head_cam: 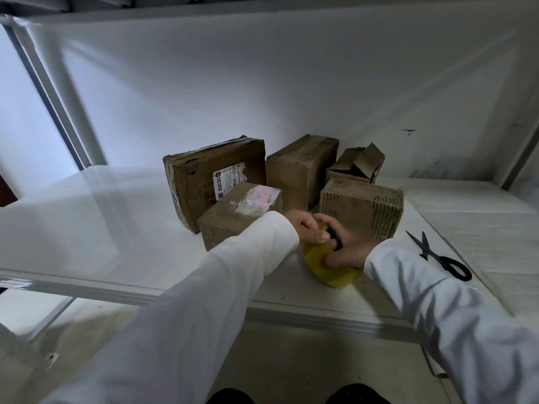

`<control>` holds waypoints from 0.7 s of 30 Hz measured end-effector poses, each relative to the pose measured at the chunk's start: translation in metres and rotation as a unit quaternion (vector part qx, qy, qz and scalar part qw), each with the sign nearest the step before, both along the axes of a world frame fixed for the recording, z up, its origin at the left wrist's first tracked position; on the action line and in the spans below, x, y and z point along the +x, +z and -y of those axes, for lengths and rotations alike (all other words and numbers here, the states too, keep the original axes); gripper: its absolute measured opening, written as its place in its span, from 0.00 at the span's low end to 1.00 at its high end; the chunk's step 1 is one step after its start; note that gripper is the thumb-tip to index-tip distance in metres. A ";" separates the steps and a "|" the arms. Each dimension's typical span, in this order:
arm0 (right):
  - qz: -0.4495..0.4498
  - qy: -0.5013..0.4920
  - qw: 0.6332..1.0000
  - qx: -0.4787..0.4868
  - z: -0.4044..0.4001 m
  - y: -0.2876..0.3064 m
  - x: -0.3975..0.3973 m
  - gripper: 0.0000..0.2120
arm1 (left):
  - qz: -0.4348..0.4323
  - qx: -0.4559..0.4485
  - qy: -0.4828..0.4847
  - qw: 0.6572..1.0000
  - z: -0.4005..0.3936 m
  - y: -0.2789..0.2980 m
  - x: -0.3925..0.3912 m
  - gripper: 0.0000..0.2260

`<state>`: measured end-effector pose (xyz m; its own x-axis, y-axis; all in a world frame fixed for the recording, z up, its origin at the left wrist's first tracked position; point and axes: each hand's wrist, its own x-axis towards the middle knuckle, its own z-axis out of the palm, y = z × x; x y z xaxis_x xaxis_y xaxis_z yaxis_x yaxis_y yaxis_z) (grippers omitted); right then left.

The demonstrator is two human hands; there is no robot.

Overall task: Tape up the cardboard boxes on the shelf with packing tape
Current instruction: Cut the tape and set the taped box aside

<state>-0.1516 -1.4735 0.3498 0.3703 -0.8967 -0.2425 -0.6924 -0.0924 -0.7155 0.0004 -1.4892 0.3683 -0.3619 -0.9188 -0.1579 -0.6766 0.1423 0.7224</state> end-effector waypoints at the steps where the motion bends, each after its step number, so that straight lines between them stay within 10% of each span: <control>1: 0.003 0.003 1.000 -0.003 0.000 -0.001 -0.001 0.42 | 0.012 0.009 0.008 1.000 -0.001 0.001 0.000 0.14; 21: 0.065 -0.009 0.998 0.020 0.004 -0.002 -0.006 0.49 | -0.124 0.031 0.114 0.985 -0.003 -0.015 -0.004 0.11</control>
